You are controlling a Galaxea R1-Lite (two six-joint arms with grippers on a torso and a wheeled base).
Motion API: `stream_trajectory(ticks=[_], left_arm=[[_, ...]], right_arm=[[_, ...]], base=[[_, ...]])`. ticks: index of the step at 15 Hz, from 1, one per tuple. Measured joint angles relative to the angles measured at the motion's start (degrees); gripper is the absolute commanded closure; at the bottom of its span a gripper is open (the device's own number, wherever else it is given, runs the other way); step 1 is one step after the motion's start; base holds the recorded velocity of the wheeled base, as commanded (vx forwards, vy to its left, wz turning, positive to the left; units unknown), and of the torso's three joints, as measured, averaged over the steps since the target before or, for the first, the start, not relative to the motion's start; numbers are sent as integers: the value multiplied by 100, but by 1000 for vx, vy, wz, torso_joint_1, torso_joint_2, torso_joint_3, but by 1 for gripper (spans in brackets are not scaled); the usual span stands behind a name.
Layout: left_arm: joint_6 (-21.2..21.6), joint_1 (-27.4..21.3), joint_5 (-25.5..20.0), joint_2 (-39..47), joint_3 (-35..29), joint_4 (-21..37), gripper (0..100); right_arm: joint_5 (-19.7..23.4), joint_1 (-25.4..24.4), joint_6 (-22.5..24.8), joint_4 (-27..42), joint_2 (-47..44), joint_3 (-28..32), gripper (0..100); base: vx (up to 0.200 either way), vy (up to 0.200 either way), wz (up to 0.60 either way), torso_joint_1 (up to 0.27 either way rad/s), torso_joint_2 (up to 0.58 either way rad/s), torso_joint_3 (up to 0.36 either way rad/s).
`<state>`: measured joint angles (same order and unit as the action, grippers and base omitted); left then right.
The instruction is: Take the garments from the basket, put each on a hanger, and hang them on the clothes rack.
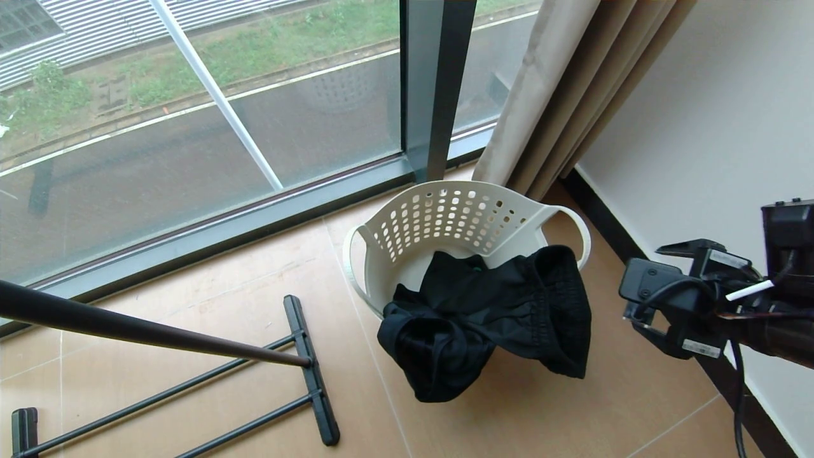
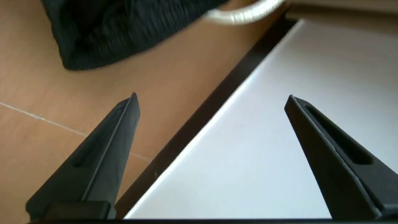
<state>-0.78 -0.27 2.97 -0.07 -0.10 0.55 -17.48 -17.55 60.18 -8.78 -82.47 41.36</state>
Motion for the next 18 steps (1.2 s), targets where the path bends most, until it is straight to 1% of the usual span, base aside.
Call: stream_trajectory(ticks=[3, 9, 15, 18], left_arm=[[0, 0, 0, 0, 0, -6, 0], [-9, 2, 6, 0, 0, -9, 0], [-9, 0, 9, 0, 0, -11, 0], [-9, 0, 9, 0, 0, -11, 0]], right_arm=[[-41, -133, 16, -9, -599, 507, 0], [-63, -133, -22, -11, -1488, 1484, 0], [-68, -118, -35, -22, -2197, 1999, 0], [-69, -113, -30, -268, -2489, 2222, 0]], base=[[0, 0, 0, 0, 0, 0], [0, 0, 0, 0, 0, 0], [0, 0, 0, 0, 0, 0], [0, 0, 0, 0, 0, 0]])
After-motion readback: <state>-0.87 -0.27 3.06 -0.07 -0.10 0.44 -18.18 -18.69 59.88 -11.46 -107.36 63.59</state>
